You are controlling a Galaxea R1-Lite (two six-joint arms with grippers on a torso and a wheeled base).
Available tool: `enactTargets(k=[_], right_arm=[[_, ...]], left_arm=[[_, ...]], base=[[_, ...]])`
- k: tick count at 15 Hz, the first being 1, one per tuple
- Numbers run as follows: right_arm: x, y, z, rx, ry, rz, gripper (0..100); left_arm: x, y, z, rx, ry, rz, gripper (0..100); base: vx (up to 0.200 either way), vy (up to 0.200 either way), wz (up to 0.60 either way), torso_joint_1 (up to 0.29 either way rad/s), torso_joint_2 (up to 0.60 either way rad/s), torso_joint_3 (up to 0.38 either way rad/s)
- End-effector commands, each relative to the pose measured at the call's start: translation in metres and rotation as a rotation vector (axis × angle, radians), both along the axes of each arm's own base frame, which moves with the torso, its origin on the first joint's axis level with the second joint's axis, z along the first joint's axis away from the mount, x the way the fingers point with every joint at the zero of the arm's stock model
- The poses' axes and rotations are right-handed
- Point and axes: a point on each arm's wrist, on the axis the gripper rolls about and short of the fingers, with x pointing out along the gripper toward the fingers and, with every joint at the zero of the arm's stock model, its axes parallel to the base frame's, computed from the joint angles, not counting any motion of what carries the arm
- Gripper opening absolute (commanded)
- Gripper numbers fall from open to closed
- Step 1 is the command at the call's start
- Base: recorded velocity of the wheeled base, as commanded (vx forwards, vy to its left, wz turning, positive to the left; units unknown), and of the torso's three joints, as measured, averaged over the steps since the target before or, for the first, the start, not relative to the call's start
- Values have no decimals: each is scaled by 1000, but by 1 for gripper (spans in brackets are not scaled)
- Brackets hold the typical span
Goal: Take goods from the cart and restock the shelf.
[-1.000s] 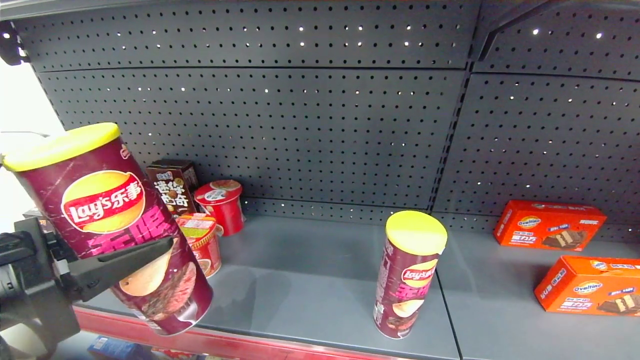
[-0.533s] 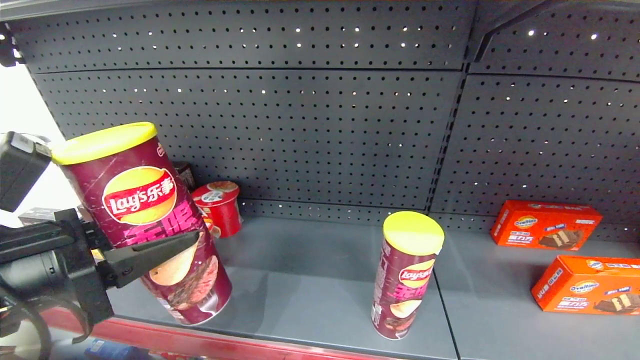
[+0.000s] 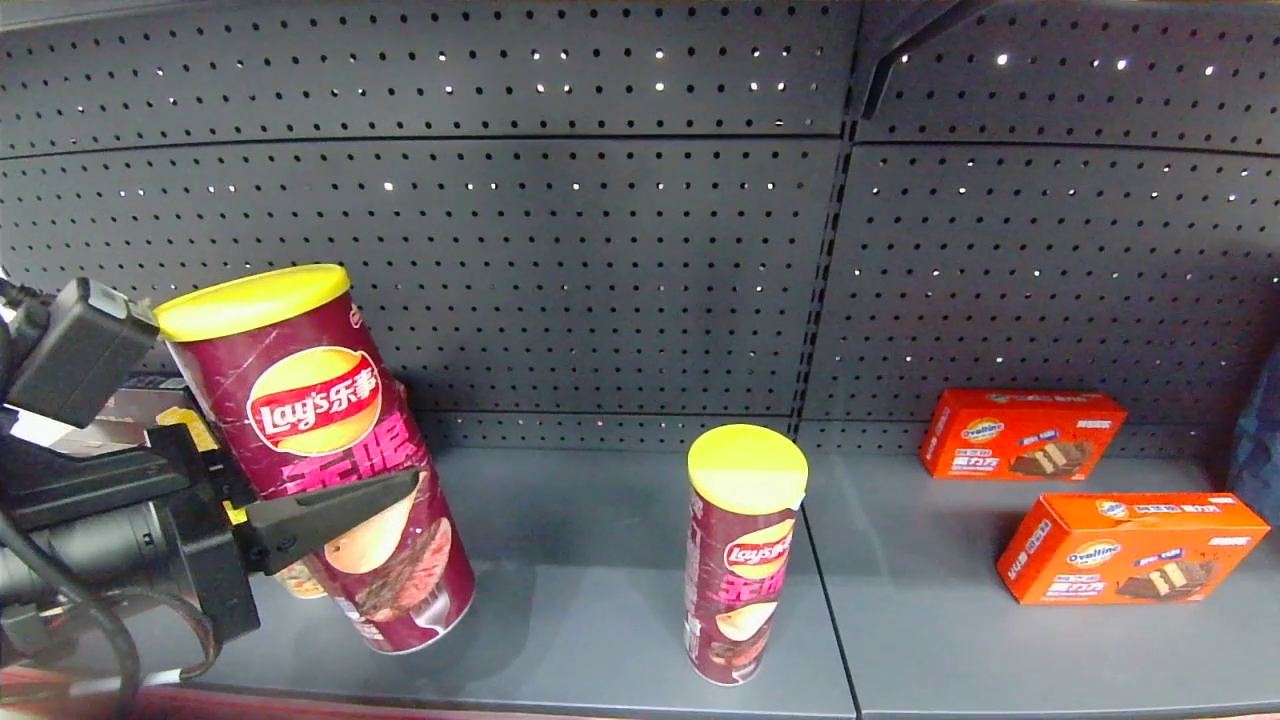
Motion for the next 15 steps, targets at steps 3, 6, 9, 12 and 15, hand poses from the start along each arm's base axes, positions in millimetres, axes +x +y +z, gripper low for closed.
enactTargets(k=[3,6,9,12,15], right_arm=[[0,0,0,-1,0,-1,100],[0,0,0,13,-4,0,100],[0,0,0,14,-4,0,100],[0,0,0,8,-2,1,100],[0,0,0,7,-2,1,100]], left_arm=[[0,0,-3,4,7,0,0],[-2,1,-3,9,1,-2,0],[-4,1,-10,17,20,-10,0],[-3,1,-10,16,23,-10,0],[-3,1,-10,17,24,-1,0]], base=[[0,0,0,0,0,0],[0,0,0,0,0,0],[0,0,0,0,0,0],[0,0,-400,3,2,3],[0,0,0,0,0,0]])
